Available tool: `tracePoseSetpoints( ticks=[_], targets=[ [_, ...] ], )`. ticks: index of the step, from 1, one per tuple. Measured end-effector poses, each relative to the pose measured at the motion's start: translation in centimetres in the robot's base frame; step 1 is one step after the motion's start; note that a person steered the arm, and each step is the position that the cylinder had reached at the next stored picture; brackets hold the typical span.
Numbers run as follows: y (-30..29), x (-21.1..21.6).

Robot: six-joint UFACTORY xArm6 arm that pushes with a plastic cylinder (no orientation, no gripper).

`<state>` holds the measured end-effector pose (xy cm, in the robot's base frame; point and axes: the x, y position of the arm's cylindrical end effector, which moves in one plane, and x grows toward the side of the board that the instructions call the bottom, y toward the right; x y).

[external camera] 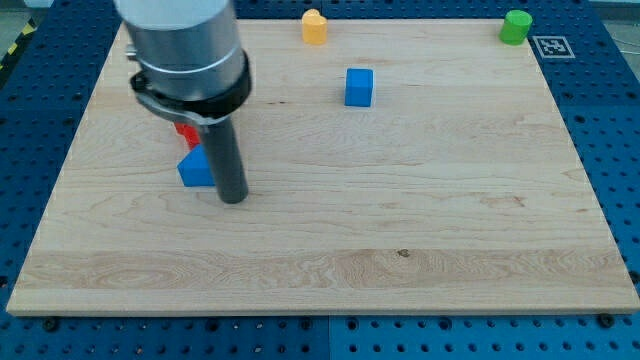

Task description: Move blue triangle towards left side

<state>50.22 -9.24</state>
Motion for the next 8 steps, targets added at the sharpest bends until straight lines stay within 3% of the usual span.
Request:
tracePoseSetpoints(
  ticks=[3,6,8],
  targets=[
    [-5.0,-2.8],
    [-5.9,-1.6],
    [-8.6,-4.9]
  ],
)
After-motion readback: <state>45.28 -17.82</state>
